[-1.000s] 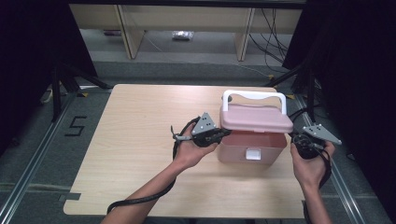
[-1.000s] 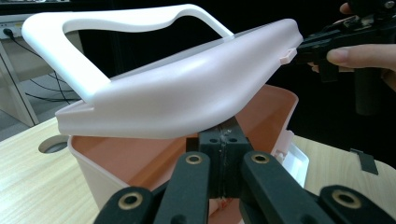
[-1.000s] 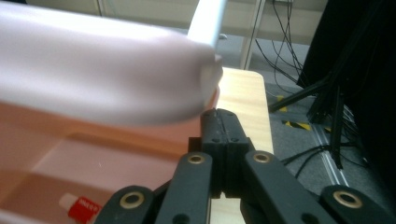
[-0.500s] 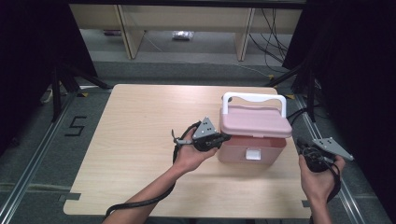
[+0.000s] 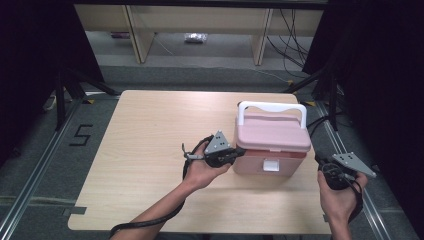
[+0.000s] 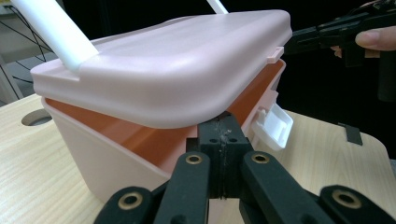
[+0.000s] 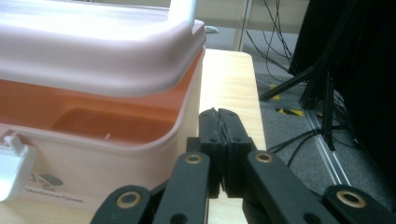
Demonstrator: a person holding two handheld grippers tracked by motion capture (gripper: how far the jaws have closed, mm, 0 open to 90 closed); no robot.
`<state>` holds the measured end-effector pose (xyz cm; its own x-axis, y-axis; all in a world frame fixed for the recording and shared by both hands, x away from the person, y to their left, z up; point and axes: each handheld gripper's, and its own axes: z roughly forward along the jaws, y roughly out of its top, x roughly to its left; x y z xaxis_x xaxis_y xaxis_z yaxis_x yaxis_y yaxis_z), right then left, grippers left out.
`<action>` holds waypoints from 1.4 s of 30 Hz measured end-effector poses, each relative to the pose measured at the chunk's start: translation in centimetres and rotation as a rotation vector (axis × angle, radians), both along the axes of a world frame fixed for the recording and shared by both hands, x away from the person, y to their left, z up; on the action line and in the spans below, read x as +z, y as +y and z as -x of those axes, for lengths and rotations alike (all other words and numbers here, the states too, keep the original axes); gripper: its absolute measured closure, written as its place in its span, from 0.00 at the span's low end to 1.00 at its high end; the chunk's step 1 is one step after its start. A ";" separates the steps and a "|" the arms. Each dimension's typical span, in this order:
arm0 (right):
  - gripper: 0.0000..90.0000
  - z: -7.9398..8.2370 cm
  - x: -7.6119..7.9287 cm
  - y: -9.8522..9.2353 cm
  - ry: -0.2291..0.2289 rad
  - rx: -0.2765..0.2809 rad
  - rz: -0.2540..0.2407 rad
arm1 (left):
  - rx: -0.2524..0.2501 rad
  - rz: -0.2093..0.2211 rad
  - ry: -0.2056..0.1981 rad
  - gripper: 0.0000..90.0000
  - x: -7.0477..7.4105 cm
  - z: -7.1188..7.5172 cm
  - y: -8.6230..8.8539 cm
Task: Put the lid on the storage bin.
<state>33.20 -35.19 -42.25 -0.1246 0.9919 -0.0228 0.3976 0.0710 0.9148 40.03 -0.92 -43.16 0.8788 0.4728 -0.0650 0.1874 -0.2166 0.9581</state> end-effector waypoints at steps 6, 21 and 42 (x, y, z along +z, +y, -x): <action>1.00 0.2 -0.1 0.0 -0.003 -0.009 0.008 | -0.017 -0.012 -0.008 1.00 0.0 0.7 0.5; 0.98 0.3 -1.0 0.1 0.017 -0.011 -0.006 | 0.019 -0.010 -0.035 1.00 0.4 1.6 4.2; 0.92 1.0 -3.9 -0.3 0.072 -0.027 -0.045 | 0.282 -0.025 -0.040 0.95 -2.3 2.1 16.3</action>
<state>32.21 -35.45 -46.13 -0.0974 0.9948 0.0302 0.4636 0.0185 0.8858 37.92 15.40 -45.42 0.7137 0.7003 -0.0180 0.2060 -0.1852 0.9609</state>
